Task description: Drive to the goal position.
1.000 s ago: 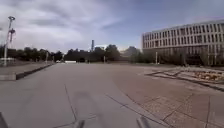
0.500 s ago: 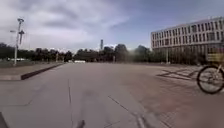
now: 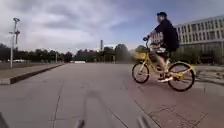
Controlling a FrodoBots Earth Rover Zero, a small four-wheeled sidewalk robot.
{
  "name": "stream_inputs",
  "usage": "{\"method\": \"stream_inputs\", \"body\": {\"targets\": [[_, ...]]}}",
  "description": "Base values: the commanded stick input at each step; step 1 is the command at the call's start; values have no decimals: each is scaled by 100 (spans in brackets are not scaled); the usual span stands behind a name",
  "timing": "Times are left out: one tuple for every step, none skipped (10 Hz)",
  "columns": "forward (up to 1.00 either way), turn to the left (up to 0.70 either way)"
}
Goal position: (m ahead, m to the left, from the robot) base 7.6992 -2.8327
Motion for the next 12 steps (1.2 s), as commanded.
{"method": "stream_inputs", "body": {"targets": [[100, 0], [100, 0], [100, 0], [100, 0], [100, 0], [100, 0], [100, 0], [100, 0], [100, 0], [100, 12], [100, 27], [100, 27]]}}
